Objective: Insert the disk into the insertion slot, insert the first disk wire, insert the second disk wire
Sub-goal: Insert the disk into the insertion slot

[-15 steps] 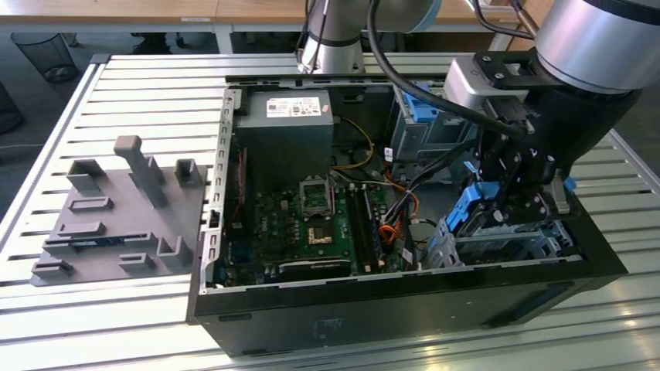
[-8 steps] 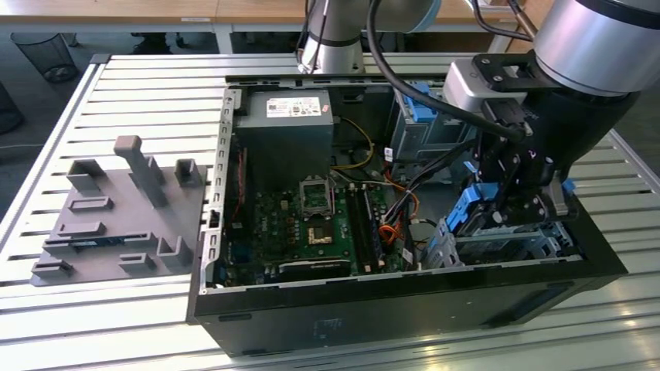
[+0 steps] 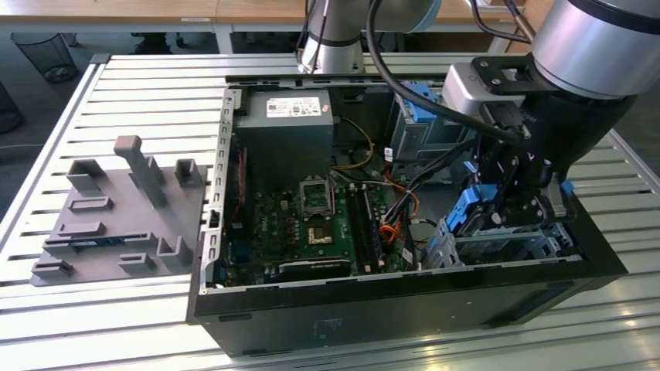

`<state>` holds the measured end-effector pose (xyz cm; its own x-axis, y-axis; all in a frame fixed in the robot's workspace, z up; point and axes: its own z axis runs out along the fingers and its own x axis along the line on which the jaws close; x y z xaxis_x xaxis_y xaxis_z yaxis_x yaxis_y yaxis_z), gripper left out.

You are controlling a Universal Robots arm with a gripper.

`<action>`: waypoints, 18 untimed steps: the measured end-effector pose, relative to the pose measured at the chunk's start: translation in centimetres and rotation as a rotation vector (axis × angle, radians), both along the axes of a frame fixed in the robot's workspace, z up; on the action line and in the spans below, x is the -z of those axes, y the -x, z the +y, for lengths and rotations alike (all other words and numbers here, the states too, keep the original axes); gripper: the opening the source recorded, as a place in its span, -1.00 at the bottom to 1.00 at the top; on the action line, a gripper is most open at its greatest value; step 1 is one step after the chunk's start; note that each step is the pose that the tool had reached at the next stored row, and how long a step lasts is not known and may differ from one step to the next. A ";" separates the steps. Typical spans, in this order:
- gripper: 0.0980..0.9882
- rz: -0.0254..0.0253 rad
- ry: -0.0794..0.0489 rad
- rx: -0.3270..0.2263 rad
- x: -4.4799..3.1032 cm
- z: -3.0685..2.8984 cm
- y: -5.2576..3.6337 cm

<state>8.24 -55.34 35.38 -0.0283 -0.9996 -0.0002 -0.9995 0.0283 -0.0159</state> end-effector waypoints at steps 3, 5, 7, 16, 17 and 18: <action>-0.40 0.0000 0.000 0.000 0.12 0.00 0.00; -0.40 0.0000 0.000 0.000 0.21 0.00 0.00; -0.40 0.0000 0.000 0.000 0.30 0.00 0.00; -0.40 0.0000 0.000 0.000 0.96 0.00 0.00; -0.40 0.0001 0.000 0.000 1.04 0.00 0.00; -0.40 0.0002 0.000 0.000 1.10 0.00 0.00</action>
